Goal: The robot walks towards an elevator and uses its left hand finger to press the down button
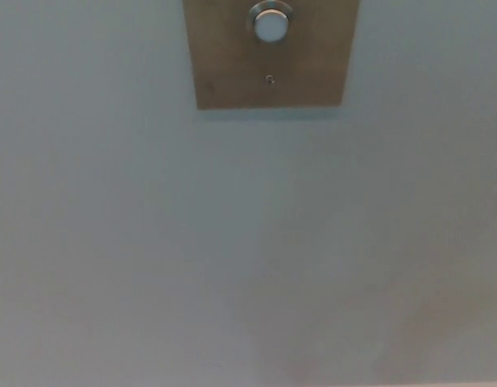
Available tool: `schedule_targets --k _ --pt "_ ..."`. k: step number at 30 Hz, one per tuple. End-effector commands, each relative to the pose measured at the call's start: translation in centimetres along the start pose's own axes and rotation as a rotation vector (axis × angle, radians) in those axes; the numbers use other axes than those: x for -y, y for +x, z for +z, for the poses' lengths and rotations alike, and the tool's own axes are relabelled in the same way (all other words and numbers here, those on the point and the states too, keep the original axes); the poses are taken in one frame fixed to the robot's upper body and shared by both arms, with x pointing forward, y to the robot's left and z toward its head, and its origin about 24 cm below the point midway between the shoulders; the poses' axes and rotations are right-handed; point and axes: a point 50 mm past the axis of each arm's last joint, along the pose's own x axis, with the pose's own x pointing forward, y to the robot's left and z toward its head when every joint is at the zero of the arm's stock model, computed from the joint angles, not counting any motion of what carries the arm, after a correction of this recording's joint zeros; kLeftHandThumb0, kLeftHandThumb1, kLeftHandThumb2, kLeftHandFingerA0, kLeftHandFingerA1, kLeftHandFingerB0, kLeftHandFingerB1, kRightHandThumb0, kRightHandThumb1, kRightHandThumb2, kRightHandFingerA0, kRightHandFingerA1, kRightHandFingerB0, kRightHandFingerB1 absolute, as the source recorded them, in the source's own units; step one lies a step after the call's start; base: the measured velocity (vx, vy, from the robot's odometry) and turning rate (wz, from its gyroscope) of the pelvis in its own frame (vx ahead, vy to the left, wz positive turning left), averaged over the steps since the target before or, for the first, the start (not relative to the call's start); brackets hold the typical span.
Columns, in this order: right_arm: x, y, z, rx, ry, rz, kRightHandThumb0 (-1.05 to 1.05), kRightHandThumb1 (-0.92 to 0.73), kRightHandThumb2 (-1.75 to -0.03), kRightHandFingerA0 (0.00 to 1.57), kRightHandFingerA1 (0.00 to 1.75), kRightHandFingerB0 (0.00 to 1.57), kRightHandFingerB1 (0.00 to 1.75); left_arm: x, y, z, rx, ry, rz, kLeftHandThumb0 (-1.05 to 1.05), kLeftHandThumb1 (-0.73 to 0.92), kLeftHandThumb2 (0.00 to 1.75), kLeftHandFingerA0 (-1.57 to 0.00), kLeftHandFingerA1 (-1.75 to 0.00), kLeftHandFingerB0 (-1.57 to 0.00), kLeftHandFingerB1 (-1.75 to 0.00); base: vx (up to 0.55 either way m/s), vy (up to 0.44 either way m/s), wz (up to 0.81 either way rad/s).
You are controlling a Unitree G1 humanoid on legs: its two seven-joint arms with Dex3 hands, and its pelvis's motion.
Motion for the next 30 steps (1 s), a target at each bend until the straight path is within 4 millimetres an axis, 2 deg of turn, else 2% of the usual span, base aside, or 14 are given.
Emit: schedule_targets --k 1,5,6,7,8,11,12,14,20,24,26,28,29,30 --pt "0.3 0.0 0.3 0.046 -0.030 -0.004 -0.52 -0.54 -0.57 0.52 0.52 0.48 0.35 -6.3 -1.7 12.6 0.617 0.364 0.163 -0.60 0.37 0.53 -0.70 -0.84 -0.67 -0.48 -0.01 0.017 -0.09" --pt "0.1 -0.1 0.2 0.049 -0.043 -0.006 -0.50 -0.54 -0.57 0.51 0.53 0.48 0.35 -7.0 -3.9 15.8 0.757 0.455 0.209 -0.60 0.39 0.53 -0.71 -0.92 -0.67 -0.52 0.00 0.006 -0.02" --pt "0.1 -0.1 0.2 0.045 -0.049 -0.008 -0.54 -0.46 -0.83 0.52 0.65 0.41 0.50 -7.2 -5.3 17.9 0.816 0.502 0.223 -0.57 0.39 0.53 -0.71 -0.95 -0.67 -0.49 0.00 0.000 0.00" --pt "0.1 -0.1 0.2 0.043 -0.051 -0.008 -0.54 -0.46 -0.83 0.52 0.65 0.41 0.50 -7.3 -6.0 18.8 0.838 0.522 0.232 -0.57 0.39 0.53 -0.71 -0.95 -0.67 -0.49 0.00 0.000 0.00" --pt "0.1 -0.1 0.2 0.041 -0.045 -0.005 -0.50 -0.55 -0.57 0.52 0.54 0.50 0.35 -7.9 -8.2 22.4 0.960 0.625 0.261 -0.68 0.42 0.53 -0.65 -0.85 -0.64 -0.56 0.00 0.000 0.00" --pt "0.2 -0.1 0.2 0.040 -0.041 -0.004 -0.50 -0.55 -0.57 0.52 0.54 0.50 0.35 -8.0 -9.3 23.8 1.004 0.671 0.278 -0.68 0.42 0.53 -0.65 -0.85 -0.64 -0.56 0.00 0.000 0.00" --pt "0.3 0.0 0.1 0.039 -0.039 -0.006 -0.55 -0.44 -0.81 0.50 0.64 0.43 0.50 -8.1 -10.1 24.9 1.035 0.686 0.290 -0.66 0.40 0.54 -0.63 -0.82 -0.63 -0.54 0.00 0.000 0.00" --pt "0.4 0.0 0.2 0.039 -0.037 -0.009 -0.58 -0.46 -0.82 0.51 0.63 0.42 0.49 -8.2 -12.2 27.5 1.112 0.744 0.325 -0.68 0.41 0.54 -0.58 -0.77 -0.63 -0.55 0.00 0.000 0.00" --pt "0.4 -0.1 0.1 0.043 -0.044 -0.010 -0.55 -0.42 -0.82 0.55 0.65 0.42 0.50 -8.2 -15.0 31.0 1.258 0.853 0.378 -0.68 0.43 0.53 -0.70 -0.99 -0.65 -0.57 0.00 -0.001 0.03" --pt "0.4 -0.1 -0.2 0.025 -0.061 -0.009 -0.60 -0.45 -0.82 0.49 0.62 0.42 0.49 -8.2 -16.0 32.2 1.267 0.899 0.389 -0.70 0.42 0.54 -0.66 -0.84 -0.65 -0.54 0.00 0.000 0.00" --pt "0.5 -0.1 -0.3 0.022 -0.044 -0.016 -0.54 -0.54 -0.57 0.50 0.54 0.50 0.36 -8.0 -16.4 32.8 1.287 0.918 0.399 -0.67 0.42 0.53 -0.66 -0.78 -0.65 -0.55 0.00 0.000 0.00" --pt "0.7 -0.1 -0.4 0.027 -0.053 -0.015 -0.54 -0.56 -0.57 0.51 0.55 0.51 0.36 -7.6 -16.9 33.3 1.302 0.954 0.405 -0.70 0.45 0.54 -0.66 -0.89 -0.63 -0.55 0.00 0.000 0.00" --pt "0.7 -0.1 -0.4 0.027 -0.056 -0.013 -0.59 -0.43 -0.83 0.58 0.65 0.44 0.50 -7.3 -17.4 33.8 1.316 0.974 0.400 -0.69 0.47 0.55 -0.62 -0.81 -0.62 -0.55 0.00 0.000 0.00" --pt "0.7 -0.1 -0.4 0.027 -0.057 -0.012 -0.59 -0.43 -0.83 0.58 0.65 0.44 0.50 -7.2 -17.6 34.0 1.319 0.981 0.397 -0.69 0.47 0.55 -0.62 -0.81 -0.62 -0.55 0.00 0.000 0.00"
